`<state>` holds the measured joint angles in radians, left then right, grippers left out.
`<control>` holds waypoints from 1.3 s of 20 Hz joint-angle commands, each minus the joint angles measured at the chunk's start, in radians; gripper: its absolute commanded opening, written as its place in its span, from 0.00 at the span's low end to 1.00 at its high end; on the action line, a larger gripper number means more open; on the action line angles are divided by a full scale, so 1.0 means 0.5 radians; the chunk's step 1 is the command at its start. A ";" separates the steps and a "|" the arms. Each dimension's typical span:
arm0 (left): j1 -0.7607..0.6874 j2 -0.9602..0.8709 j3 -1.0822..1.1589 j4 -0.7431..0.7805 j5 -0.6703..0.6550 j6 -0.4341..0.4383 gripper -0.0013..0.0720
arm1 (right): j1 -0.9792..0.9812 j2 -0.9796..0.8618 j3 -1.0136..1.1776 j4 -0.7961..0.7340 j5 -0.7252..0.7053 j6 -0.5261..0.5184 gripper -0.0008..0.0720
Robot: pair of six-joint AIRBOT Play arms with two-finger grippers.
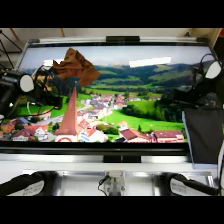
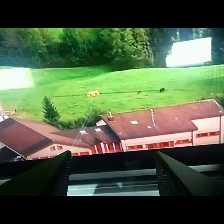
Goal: Fold the shirts.
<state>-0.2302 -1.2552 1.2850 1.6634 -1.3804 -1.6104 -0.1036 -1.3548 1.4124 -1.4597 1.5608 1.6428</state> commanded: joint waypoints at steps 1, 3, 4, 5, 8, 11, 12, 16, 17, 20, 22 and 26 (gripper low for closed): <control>-0.002 -0.002 -0.001 0.000 0.001 0.001 1.00 | 0.002 -0.001 0.002 0.000 0.000 0.000 0.88; -0.002 -0.002 -0.001 0.000 0.001 0.000 1.00 | 0.002 -0.001 0.002 0.000 0.000 0.000 0.87; -0.002 -0.002 -0.001 0.000 0.001 0.001 1.00 | 0.002 -0.001 0.002 0.000 0.000 0.000 0.88; -0.002 -0.002 -0.001 0.001 0.001 0.001 1.00 | 0.002 -0.001 0.002 0.001 0.000 0.000 0.88; -0.002 -0.002 -0.001 0.000 0.001 0.001 1.00 | 0.002 -0.001 0.002 0.000 0.000 0.000 0.87; -0.002 -0.002 -0.001 0.000 0.001 0.001 1.00 | 0.002 -0.001 0.002 0.000 0.000 0.000 0.88; -0.002 -0.002 -0.001 0.000 0.001 0.001 1.00 | 0.002 -0.001 0.002 0.000 0.000 0.000 0.88; -0.002 -0.002 -0.001 0.000 0.001 0.001 1.00 | 0.002 -0.001 0.002 0.000 0.000 0.000 0.88; -0.001 -0.002 -0.001 0.000 0.001 0.001 1.00 | 0.002 -0.001 0.002 0.000 0.000 0.000 0.87; -0.002 -0.006 -0.002 -0.089 0.146 -0.037 1.00 | 0.002 -0.001 0.002 0.001 -0.007 0.000 0.87; -0.002 -0.025 -0.002 -0.223 0.414 -0.042 1.00 | 0.002 -0.001 0.002 0.001 -0.165 0.000 0.88; -0.002 -0.085 -0.002 -0.332 0.599 -0.092 1.00 | 0.002 -0.001 0.002 0.052 -0.370 0.008 0.87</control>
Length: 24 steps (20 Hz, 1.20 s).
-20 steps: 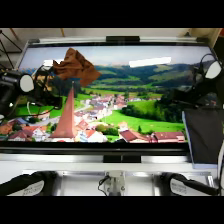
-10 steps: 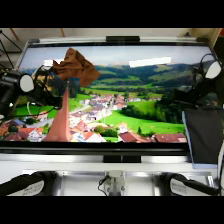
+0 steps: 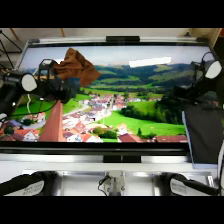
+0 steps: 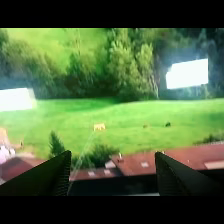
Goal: Fold the shirts.
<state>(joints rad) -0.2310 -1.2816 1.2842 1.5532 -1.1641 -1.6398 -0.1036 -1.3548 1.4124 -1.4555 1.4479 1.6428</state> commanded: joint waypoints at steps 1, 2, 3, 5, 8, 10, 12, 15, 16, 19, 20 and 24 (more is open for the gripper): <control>-0.001 -0.050 -0.002 -0.159 0.224 -0.090 1.00 | 0.002 -0.001 0.002 0.086 -0.146 0.007 0.88; 0.001 -0.090 0.005 -0.179 0.399 -0.125 1.00 | 0.002 -0.003 0.002 0.091 -0.175 -0.007 0.88; 0.014 -0.159 0.043 -0.184 0.521 -0.160 1.00 | 0.002 -0.005 0.002 0.089 -0.208 -0.010 0.88; 0.070 -0.423 0.239 -0.215 0.624 -0.220 1.00 | 0.002 -0.005 0.002 0.110 -0.252 -0.010 0.87; 0.188 -0.962 0.687 -0.449 0.611 -0.246 1.00 | 0.003 -0.007 0.000 0.183 -0.272 -0.064 0.87; 0.238 -1.279 0.956 -0.667 0.613 -0.249 1.00 | 0.003 -0.007 0.000 0.201 -0.279 -0.101 0.87; 0.252 -1.504 1.147 -0.756 0.616 -0.249 1.00 | 0.003 -0.007 0.000 0.200 -0.279 -0.166 0.87; 0.245 -1.700 1.285 -0.832 0.654 -0.248 1.00 | 0.003 -0.007 0.000 0.204 -0.280 -0.185 0.87; 0.245 -1.728 1.284 -0.890 0.720 -0.247 1.00 | 0.003 -0.007 0.000 0.211 -0.280 -0.185 0.87; 0.236 -1.764 1.284 -0.932 0.901 -0.245 1.00 | 0.003 -0.007 0.000 0.236 -0.278 -0.185 0.87; 0.230 -1.765 1.283 -0.932 0.949 -0.248 1.00 | 0.003 -0.007 0.000 0.238 -0.278 -0.184 0.87; 0.214 -1.764 1.284 -0.964 1.012 -0.255 0.28 | 0.003 -0.007 0.000 0.247 -0.246 -0.184 0.87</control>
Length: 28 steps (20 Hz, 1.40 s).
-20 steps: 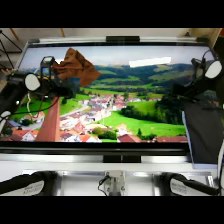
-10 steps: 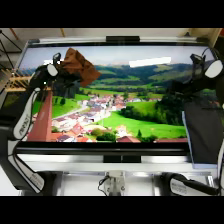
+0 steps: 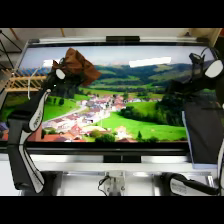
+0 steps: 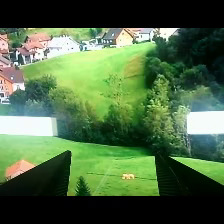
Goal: Fold the shirts.
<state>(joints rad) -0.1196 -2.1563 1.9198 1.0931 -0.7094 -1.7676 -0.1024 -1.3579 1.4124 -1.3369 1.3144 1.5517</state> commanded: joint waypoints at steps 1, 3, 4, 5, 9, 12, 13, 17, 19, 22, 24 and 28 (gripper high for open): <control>-0.008 -0.005 0.013 -0.056 0.082 0.002 0.07 | 0.001 -0.001 0.000 0.010 0.030 -0.002 0.87; -0.017 0.078 0.013 -0.056 0.111 0.020 0.06 | 0.001 -0.001 0.000 0.009 0.058 -0.002 0.87; -0.028 0.166 0.014 -0.056 0.146 0.095 0.06 | -0.001 0.000 0.000 0.009 0.071 -0.002 0.87; -0.044 0.278 0.014 -0.056 0.166 0.181 0.06 | -0.001 0.000 0.000 0.009 0.081 -0.002 0.88; -0.198 0.996 0.013 -0.056 0.154 0.662 0.06 | -0.001 0.143 0.003 0.004 0.108 -0.009 0.87; -0.408 1.566 0.012 -0.003 0.156 0.783 0.06 | -0.001 0.469 0.003 -0.092 0.089 -0.099 0.87; -0.491 1.713 0.011 0.063 0.144 0.782 0.06 | -0.001 0.607 0.003 -0.156 0.093 -0.103 0.87; -0.808 2.016 -0.066 0.272 -0.136 0.604 0.06 | -0.001 1.106 0.002 -0.264 0.142 -0.104 0.87; -0.937 2.000 -0.214 0.285 -0.245 0.517 0.06 | -0.001 1.296 0.002 -0.275 0.229 -0.091 0.87; -1.118 1.886 -0.613 0.283 -0.191 0.387 0.06 | -0.001 1.456 0.002 -0.275 0.413 -0.012 0.87; -1.242 1.739 -0.871 0.275 -0.085 0.241 0.06 | -0.001 1.469 0.001 -0.272 0.538 0.046 0.87; -1.407 1.388 -1.028 0.267 -0.015 0.134 0.06 | -0.001 1.462 -0.191 -0.269 0.498 0.086 0.87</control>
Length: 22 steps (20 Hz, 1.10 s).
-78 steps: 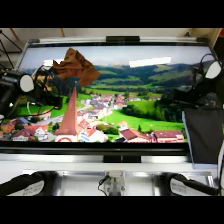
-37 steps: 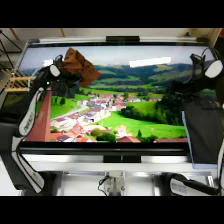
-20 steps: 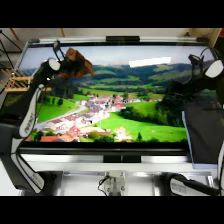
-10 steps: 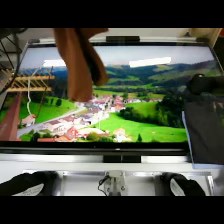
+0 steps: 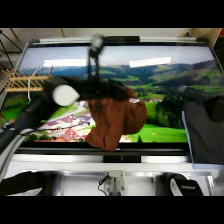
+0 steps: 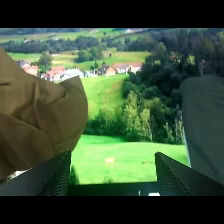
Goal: Fold the shirts.
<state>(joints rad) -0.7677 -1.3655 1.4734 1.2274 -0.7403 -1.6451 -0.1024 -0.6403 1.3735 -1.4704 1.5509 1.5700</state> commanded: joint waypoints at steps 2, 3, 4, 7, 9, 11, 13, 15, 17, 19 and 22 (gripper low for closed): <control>-0.082 -0.215 -0.132 -0.010 0.043 -0.110 0.06 | -0.001 0.027 -0.343 0.014 -0.069 0.051 0.87; -0.043 -0.185 -0.131 -0.010 0.021 -0.110 0.06 | -0.001 0.020 -0.485 0.029 -0.149 0.056 0.87; 0.008 -0.139 -0.131 -0.008 -0.040 -0.109 0.06 | -0.001 -0.005 -0.616 0.040 -0.231 0.069 0.87; 0.177 0.040 -0.132 0.040 -0.385 -0.102 0.06 | -0.001 -0.240 -0.941 0.197 -0.525 0.127 0.87; 0.217 0.168 -0.133 0.253 -0.679 -0.105 0.06 | -0.001 -0.516 -1.019 0.416 -0.756 0.118 0.87; 0.212 0.272 -0.133 0.419 -0.927 -0.111 0.06 | -0.001 -0.835 -1.019 0.657 -1.012 0.052 0.87; 0.200 0.347 -0.133 0.485 -1.062 -0.159 0.05 | -0.001 -1.122 -1.019 0.941 -1.231 -0.022 0.87; 0.173 0.396 -0.133 0.555 -1.070 -0.246 0.06 | 0.000 -1.397 -1.019 1.227 -1.341 -0.128 0.87; 0.140 0.407 -0.133 0.609 -1.071 -0.315 0.06 | 0.000 -1.589 -1.019 1.395 -1.361 -0.238 0.87; 0.120 0.403 -0.133 0.620 -1.059 -0.320 0.06 | 0.001 -1.695 -1.019 1.466 -1.362 -0.293 0.87; 0.114 0.403 -0.133 0.637 -1.026 -0.372 0.06 | 0.001 -1.747 -1.019 1.463 -1.353 -0.288 0.87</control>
<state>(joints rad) -0.7052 -1.1694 1.4075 1.5208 -1.2526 -1.8023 -0.1028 -1.4563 0.8658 -0.7895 0.8925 1.4521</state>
